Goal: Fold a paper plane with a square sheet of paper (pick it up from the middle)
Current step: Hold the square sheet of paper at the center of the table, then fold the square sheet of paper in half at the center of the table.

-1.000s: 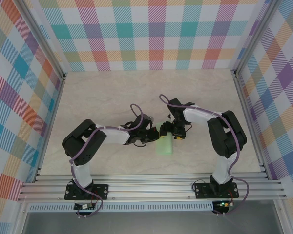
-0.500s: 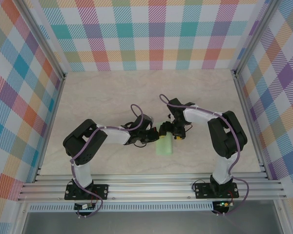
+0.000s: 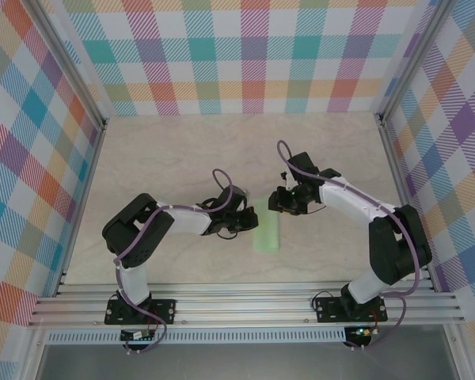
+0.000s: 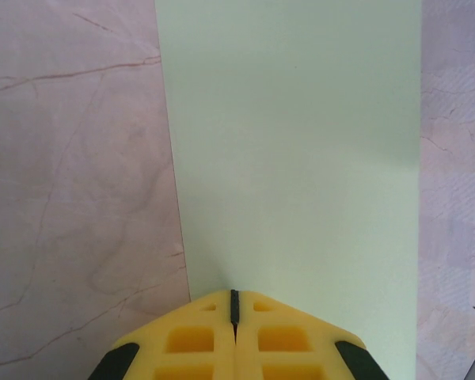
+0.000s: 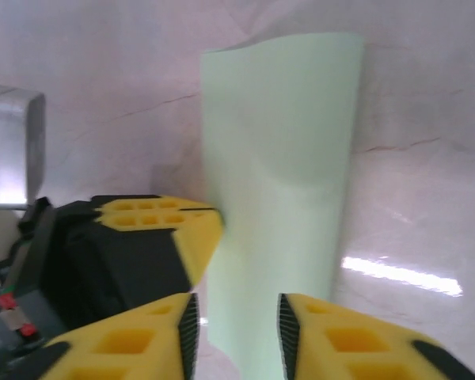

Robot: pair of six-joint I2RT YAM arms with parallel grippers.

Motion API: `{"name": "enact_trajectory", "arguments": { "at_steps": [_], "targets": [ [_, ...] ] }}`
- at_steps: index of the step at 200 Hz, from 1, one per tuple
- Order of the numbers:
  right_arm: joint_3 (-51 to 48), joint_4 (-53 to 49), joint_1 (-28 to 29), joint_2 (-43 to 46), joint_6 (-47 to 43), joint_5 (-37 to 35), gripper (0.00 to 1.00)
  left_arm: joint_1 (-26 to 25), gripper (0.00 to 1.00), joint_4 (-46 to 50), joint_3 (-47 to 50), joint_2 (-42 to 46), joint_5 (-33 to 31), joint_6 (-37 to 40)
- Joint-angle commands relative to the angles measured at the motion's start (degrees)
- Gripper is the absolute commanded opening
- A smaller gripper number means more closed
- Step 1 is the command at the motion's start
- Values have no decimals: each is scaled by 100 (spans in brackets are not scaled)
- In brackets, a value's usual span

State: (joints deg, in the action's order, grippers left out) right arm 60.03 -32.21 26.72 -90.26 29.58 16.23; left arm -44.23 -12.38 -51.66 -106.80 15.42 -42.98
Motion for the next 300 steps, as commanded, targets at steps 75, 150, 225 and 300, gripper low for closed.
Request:
{"name": "enact_trajectory", "arguments": {
  "at_steps": [75, 150, 225, 300],
  "targets": [
    [-818, 1200, -276, -582, 186, 1197, 13, -90, 0, 393, -115, -320, -6, 152],
    [-1581, 1890, -582, -905, -30, 1368, 14, -94, 0, 436, -127, -393, 21, 163],
    [-2010, 2363, -779, -262, -109, 1988, 19, -89, 0, 473, -122, -418, 49, 183],
    [-2438, 2515, -774, 227, -31, 2479, 21, -93, 0, 474, -177, -460, 93, 196]
  ]
}}
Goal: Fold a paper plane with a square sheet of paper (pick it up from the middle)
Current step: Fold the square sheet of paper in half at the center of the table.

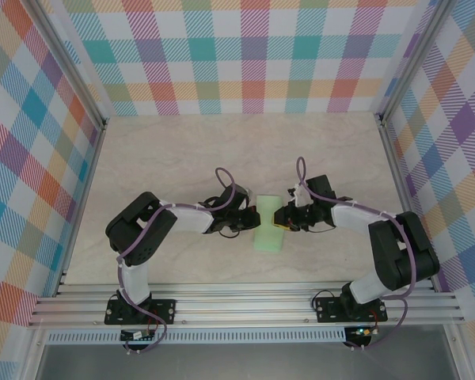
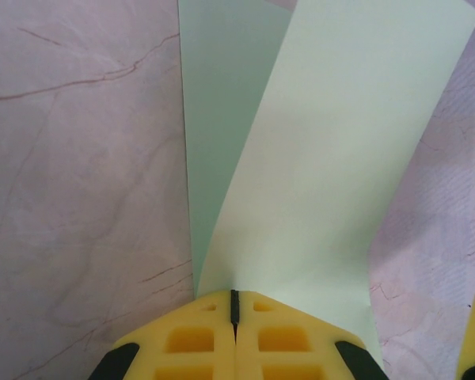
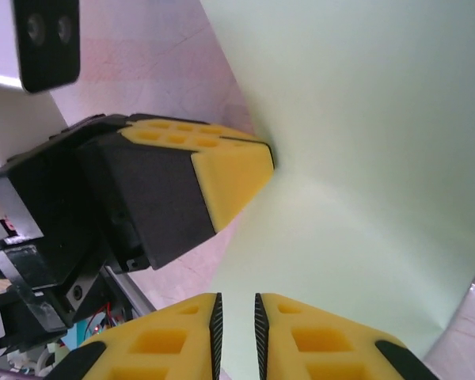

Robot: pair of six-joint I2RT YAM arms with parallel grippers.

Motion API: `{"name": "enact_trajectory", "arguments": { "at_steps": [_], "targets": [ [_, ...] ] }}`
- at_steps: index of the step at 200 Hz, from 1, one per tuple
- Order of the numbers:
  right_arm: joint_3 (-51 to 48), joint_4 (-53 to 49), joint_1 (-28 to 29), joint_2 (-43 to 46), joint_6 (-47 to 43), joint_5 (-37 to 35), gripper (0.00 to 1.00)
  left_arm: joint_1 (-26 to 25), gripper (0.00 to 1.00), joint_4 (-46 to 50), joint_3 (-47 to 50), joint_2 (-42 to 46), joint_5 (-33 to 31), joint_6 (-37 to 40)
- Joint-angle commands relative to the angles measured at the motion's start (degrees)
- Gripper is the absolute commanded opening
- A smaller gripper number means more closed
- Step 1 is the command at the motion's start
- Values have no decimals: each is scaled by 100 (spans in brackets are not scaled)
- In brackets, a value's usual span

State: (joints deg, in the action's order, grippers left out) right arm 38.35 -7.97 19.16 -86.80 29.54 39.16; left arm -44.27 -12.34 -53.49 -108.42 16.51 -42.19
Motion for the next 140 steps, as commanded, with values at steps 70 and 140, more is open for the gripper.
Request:
{"name": "enact_trajectory", "arguments": {
  "at_steps": [70, 140],
  "targets": [
    [-572, 168, -15, -603, -28, -313, 21, -99, 0, 476, 58, -285, 14, 118],
    [-731, 241, -19, 105, 123, 38, 21, -98, 0, 510, 56, -272, 28, 133]
  ]
}}
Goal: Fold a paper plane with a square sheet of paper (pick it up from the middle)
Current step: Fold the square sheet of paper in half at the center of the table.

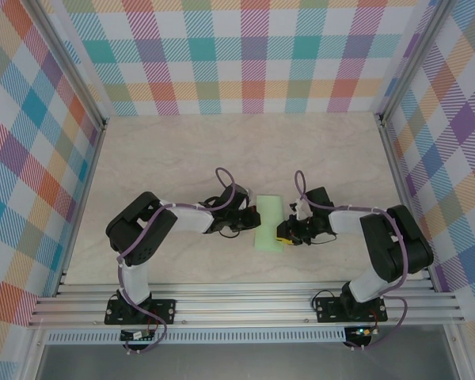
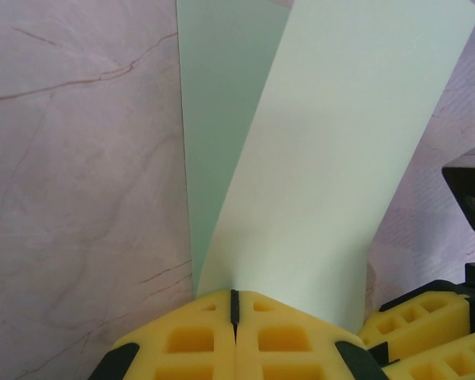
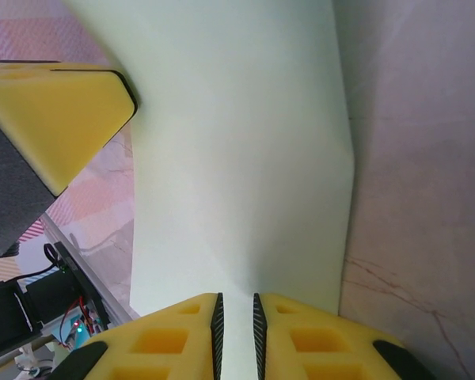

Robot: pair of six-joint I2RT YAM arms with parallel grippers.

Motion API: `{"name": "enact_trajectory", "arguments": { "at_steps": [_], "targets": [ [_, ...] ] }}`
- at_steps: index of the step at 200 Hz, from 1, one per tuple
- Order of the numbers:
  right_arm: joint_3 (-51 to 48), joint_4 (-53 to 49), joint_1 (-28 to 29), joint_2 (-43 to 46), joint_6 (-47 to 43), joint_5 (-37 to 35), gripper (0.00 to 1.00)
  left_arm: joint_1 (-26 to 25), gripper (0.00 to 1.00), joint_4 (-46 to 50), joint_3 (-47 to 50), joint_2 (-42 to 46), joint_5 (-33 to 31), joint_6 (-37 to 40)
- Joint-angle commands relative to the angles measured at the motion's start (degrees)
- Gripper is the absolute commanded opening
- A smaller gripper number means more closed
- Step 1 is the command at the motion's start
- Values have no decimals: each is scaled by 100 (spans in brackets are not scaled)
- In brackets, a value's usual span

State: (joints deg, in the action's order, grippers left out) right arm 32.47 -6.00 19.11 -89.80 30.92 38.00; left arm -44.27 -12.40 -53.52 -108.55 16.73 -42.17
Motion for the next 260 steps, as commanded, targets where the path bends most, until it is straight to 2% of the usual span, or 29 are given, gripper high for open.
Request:
{"name": "enact_trajectory", "arguments": {
  "at_steps": [1, 53, 113, 161, 192, 219, 260],
  "targets": [
    [-144, 43, -13, 440, -15, 201, 21, -99, 0, 518, 60, -257, 6, 135],
    [-499, 415, -12, 538, 118, 626, 22, -94, 0, 520, 12, -302, 15, 145],
    [-655, 424, -4, 172, 264, 241, 22, -92, 0, 546, -14, -324, 32, 157],
    [-658, 130, 43, 897, 147, 386, 22, -95, 0, 568, -10, -309, 31, 173],
    [-608, -287, 201, 1105, -13, 98, 23, -95, 0, 572, -10, -333, 41, 174],
    [-656, -223, 233, 838, 23, -63, 23, -95, 0, 572, -35, -333, 50, 172],
    [-667, -349, 423, 578, 325, -781, 20, -98, 0, 605, -22, -303, 41, 184]
  ]
}}
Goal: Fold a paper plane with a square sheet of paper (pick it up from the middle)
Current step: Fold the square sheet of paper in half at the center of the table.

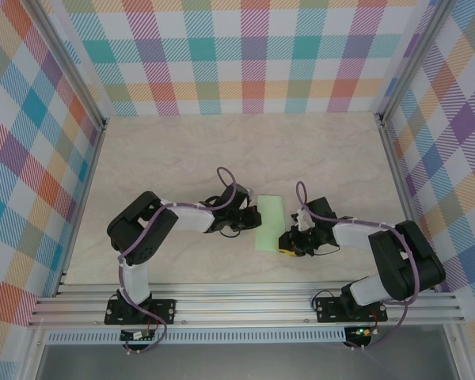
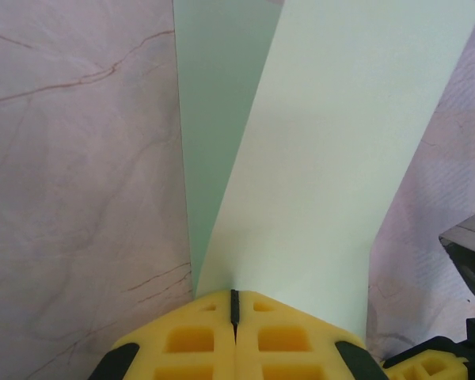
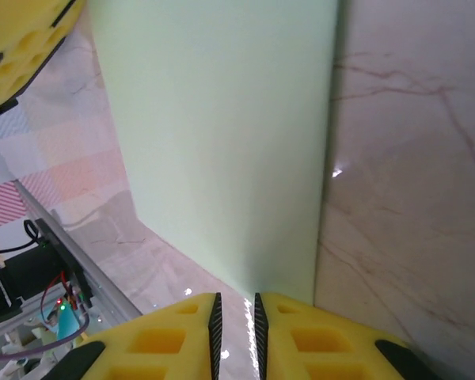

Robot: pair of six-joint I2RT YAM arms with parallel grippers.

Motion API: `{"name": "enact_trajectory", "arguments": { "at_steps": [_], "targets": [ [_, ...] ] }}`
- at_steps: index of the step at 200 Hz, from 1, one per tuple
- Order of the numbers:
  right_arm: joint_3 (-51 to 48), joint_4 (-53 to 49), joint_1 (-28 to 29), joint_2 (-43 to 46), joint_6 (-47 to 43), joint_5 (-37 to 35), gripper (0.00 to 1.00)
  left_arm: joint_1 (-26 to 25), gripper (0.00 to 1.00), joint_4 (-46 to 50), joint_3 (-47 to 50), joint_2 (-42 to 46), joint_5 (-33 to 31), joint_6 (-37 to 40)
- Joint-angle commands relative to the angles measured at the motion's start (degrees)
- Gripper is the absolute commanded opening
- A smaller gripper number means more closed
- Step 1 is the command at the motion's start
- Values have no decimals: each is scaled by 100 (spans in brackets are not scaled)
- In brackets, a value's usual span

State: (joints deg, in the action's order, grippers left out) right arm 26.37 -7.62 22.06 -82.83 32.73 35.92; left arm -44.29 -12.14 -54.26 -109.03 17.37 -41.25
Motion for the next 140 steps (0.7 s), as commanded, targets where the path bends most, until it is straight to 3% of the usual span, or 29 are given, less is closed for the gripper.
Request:
{"name": "enact_trajectory", "arguments": {
  "at_steps": [1, 43, 90, 140],
  "targets": [
    [-64, -192, 134, -120, 154, -589, 20, -96, 0, 580, 54, -257, -18, 92],
    [-55, -359, 302, 60, 287, -1217, 19, -97, 0, 568, 40, -267, 4, 103],
    [-91, -413, 307, 365, 266, -1079, 20, -92, 0, 581, 23, -327, 48, 120],
    [585, -752, 299, 854, -50, -803, 20, -92, 0, 633, 12, -331, 47, 158]
  ]
}}
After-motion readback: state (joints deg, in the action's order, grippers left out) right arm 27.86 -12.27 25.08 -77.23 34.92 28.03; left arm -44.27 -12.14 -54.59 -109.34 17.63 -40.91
